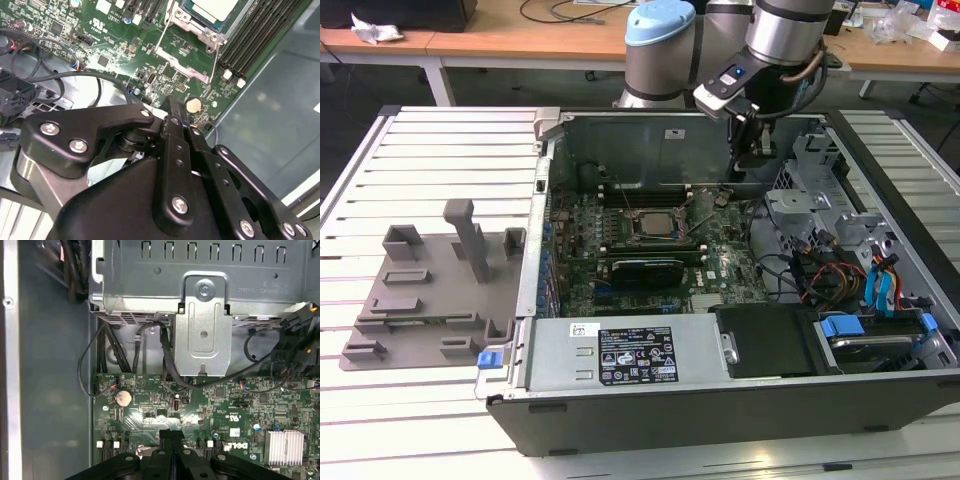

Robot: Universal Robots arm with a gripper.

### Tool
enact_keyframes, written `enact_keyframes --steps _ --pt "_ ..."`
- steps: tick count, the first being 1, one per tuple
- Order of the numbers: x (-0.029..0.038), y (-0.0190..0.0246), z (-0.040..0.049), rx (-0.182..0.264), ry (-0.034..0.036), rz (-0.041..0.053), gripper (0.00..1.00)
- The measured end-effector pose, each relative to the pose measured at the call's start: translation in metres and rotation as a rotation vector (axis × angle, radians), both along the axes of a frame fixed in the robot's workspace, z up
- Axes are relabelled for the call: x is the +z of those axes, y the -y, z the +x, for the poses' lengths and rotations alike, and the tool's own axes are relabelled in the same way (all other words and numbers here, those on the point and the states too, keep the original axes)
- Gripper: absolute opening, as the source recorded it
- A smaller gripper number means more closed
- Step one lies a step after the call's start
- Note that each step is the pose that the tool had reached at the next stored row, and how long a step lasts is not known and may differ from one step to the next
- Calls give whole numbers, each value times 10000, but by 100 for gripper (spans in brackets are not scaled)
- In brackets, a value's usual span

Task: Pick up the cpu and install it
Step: 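Close the cpu cover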

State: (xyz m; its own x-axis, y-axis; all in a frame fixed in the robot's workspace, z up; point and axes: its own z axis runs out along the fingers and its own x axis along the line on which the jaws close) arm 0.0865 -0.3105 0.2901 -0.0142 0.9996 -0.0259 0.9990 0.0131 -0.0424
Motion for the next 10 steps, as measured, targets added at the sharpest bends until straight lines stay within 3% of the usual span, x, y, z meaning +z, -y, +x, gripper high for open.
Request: enact_keyframes --steps 4,6,7,10 --pt "-62 0 0 0 0 -1 11" --pt "-275 0 0 0 0 0 11" --pt "-322 0 0 1 0 0 11" --pt "-361 0 1 1 0 1 11"
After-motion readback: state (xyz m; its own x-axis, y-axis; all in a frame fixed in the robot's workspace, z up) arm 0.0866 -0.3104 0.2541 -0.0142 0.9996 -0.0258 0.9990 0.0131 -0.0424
